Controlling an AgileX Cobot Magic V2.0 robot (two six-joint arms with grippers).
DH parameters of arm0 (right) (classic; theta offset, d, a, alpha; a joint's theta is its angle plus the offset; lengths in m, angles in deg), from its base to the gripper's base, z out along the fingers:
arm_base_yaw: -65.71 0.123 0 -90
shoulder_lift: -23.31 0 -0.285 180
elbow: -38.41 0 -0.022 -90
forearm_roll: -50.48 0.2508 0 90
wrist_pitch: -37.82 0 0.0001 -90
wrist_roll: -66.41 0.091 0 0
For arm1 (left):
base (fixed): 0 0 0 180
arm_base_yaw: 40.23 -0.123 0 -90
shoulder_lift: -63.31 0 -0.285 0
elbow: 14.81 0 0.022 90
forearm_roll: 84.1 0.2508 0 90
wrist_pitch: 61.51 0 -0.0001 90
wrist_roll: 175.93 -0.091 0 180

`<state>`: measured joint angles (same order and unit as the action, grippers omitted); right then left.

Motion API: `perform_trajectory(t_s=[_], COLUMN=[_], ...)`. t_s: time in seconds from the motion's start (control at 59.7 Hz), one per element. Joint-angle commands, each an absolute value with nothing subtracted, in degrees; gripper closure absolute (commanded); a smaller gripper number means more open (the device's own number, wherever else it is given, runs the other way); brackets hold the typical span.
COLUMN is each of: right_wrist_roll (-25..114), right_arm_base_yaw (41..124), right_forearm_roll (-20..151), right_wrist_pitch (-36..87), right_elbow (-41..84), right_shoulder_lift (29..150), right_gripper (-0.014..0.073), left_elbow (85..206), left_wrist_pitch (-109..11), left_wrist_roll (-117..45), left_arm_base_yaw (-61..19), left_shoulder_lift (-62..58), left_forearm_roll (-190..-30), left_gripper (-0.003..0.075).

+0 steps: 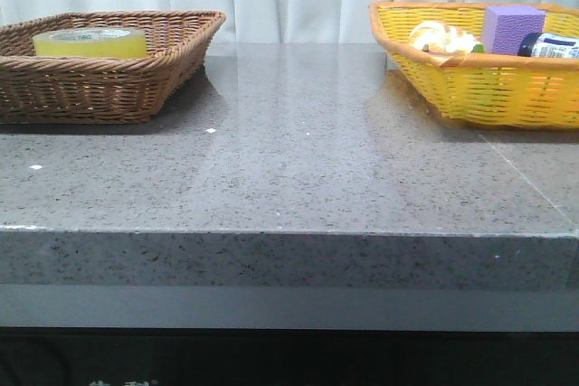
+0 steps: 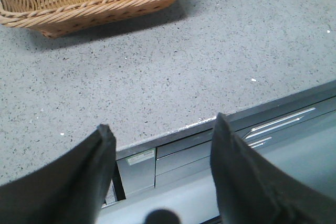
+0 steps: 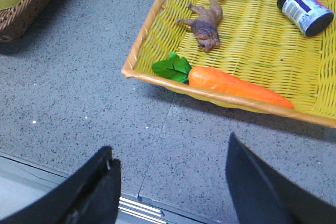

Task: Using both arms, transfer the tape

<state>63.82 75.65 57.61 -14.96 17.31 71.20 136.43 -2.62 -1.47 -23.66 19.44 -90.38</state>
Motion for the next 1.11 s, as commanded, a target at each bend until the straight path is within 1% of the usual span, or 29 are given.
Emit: perform_trajectory(t_s=[0.0, 0.067, 0.117, 0.167, 0.285, 0.385, 0.435, 1.088], right_wrist_roll=[63.5, 63.5, 63.5, 63.5, 63.5, 63.5, 63.5, 63.5], right_arm_base_yaw=[75.4, 75.4, 75.4, 75.4, 75.4, 75.4, 75.4, 75.4], right_forearm_roll=[57.9, 57.9, 57.9, 57.9, 57.9, 58.0, 58.0, 58.0], right_wrist_pitch=[-12.1, -12.1, -12.1, -12.2, -12.6, -12.8, -12.8, -12.8], right_elbow=[18.6, 18.6, 18.6, 18.6, 18.6, 18.6, 18.6, 18.6], right_shoulder_lift=[71.8, 71.8, 71.8, 71.8, 71.8, 71.8, 71.8, 71.8], right_gripper=[0.0127, 0.0132, 0.0165, 0.0227, 0.0454, 0.0601, 0.0666, 0.0662], left_elbow=[137.8, 137.8, 137.8, 137.8, 137.8, 137.8, 137.8, 137.8], left_wrist_pitch=[-6.8, -7.1, -7.4, -7.7, -8.1, -8.3, -8.4, -8.8], left_wrist_roll=[-1.3, -1.3, -1.3, -1.3, -1.3, -1.3, -1.3, -1.3], left_arm_base_yaw=[-23.3, -23.3, -23.3, -23.3, -23.3, -23.3, -23.3, -23.3], left_shoulder_lift=[19.5, 19.5, 19.5, 19.5, 19.5, 19.5, 19.5, 19.5], left_forearm_roll=[-91.2, -91.1, -91.1, -91.1, -90.8, -90.6, -90.6, -90.8], left_gripper=[0.0353, 0.0386, 0.0424, 0.0472, 0.0614, 0.0736, 0.074, 0.074])
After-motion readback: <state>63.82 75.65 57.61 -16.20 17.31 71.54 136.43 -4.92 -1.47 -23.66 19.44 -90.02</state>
